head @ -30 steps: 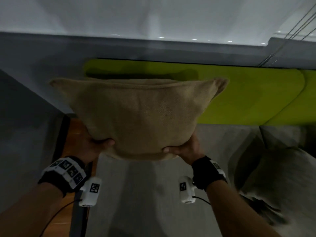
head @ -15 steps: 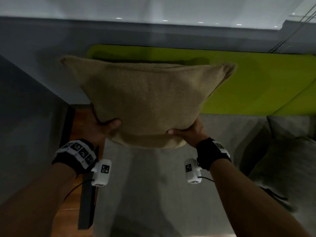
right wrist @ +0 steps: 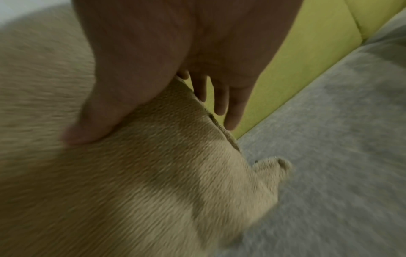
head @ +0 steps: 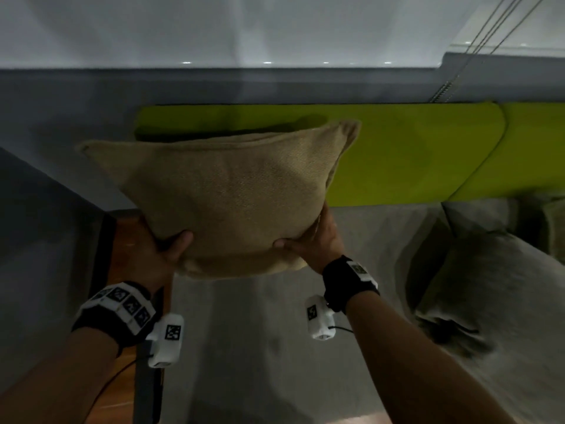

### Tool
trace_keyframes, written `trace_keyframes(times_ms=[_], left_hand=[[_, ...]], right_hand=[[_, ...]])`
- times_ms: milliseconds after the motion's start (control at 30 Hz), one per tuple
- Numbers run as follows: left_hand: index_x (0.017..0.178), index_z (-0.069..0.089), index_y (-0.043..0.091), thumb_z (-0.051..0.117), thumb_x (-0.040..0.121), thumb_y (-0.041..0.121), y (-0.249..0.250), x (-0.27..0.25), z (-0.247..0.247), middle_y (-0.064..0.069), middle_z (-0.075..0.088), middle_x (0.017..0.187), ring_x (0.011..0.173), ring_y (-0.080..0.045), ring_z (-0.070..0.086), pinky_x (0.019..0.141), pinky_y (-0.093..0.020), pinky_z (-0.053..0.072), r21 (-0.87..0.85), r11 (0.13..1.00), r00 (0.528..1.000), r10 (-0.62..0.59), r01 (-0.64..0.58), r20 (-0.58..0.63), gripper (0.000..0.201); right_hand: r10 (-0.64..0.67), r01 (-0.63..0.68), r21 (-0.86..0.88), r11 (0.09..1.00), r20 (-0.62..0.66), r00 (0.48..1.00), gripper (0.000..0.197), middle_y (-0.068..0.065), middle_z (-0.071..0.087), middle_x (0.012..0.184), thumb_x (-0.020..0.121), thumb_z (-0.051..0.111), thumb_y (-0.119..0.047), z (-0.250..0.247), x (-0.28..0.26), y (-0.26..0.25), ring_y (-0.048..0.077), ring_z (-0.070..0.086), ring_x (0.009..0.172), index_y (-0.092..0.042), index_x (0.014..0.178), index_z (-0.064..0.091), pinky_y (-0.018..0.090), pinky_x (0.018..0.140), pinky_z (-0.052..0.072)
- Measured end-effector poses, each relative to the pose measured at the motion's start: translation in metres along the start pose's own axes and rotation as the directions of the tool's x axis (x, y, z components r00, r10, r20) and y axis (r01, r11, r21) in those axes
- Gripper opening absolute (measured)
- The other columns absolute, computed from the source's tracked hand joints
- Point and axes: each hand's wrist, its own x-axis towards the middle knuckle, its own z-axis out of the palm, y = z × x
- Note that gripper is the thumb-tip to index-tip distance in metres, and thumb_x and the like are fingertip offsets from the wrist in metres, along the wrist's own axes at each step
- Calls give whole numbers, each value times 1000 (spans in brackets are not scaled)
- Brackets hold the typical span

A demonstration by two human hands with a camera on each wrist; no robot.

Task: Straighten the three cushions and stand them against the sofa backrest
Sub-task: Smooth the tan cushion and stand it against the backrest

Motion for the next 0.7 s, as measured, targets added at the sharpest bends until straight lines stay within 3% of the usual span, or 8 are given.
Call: trace_keyframes(times_ms=[33,133,200,267,400,567,633,700], left_hand=[[151,26,35,74,78,55,5,-5,-1,0,40,152,138,-25,40,106,-30,27,-66,998,1000,-3,4,18,90],[132,33,59,69,84,55,6,-23,-7,13,42,149,132,-13,43,109,-37,31,-199,978,996,-53,65,65,60],[127,41,65,66,82,64,-4,-39,-12,14,49,147,132,-17,48,110,-49,36,-231,958,985,-160,171,67,51],[116,52,67,65,78,69,-7,-61,-14,7,62,132,122,-24,58,103,-55,44,-190,957,974,-208,221,85,40],[99,71,21,69,91,23,14,-105,5,13,66,99,98,-14,64,90,-33,46,-72,985,979,-147,158,139,8],[94,68,22,67,91,9,61,-135,83,13,73,92,87,6,65,77,-13,49,4,1000,915,-13,12,402,14],[96,68,22,67,91,7,87,-146,131,20,73,94,89,5,66,78,-10,49,-15,999,865,38,-35,500,16],[97,67,20,66,92,6,119,-163,183,13,73,91,87,4,65,77,-8,47,-27,997,806,80,-79,587,15]], right_hand=[[-5,5,2,1000,-16,1000,142,-2,35,161,44,91,-67,0,-6,-2,23,36,147,-30,159,16,49,117,38],[-17,15,31,999,45,999,119,0,35,160,69,91,-42,-2,-21,-4,21,36,145,-28,159,16,30,110,34],[-34,35,-2,999,140,990,120,0,28,165,76,87,-42,-7,-21,5,23,34,147,-30,162,4,32,110,36],[-9,20,-59,998,188,982,115,0,24,167,82,82,-44,-21,-25,13,27,36,148,-33,162,1,44,115,40],[11,-8,-34,999,95,995,91,-4,33,163,88,75,-46,-59,-57,26,19,44,142,-32,160,22,48,108,49],[-81,73,-48,996,-186,979,54,-10,56,136,92,74,-35,-137,-152,72,9,58,121,-28,142,55,34,95,57],[-117,89,-108,990,-295,948,44,-12,60,126,92,74,-36,-179,-187,102,8,63,109,-34,133,59,32,91,58],[-110,50,-163,985,-384,917,39,-12,61,120,91,70,-41,-227,-218,134,9,64,105,-46,127,57,34,89,58]])
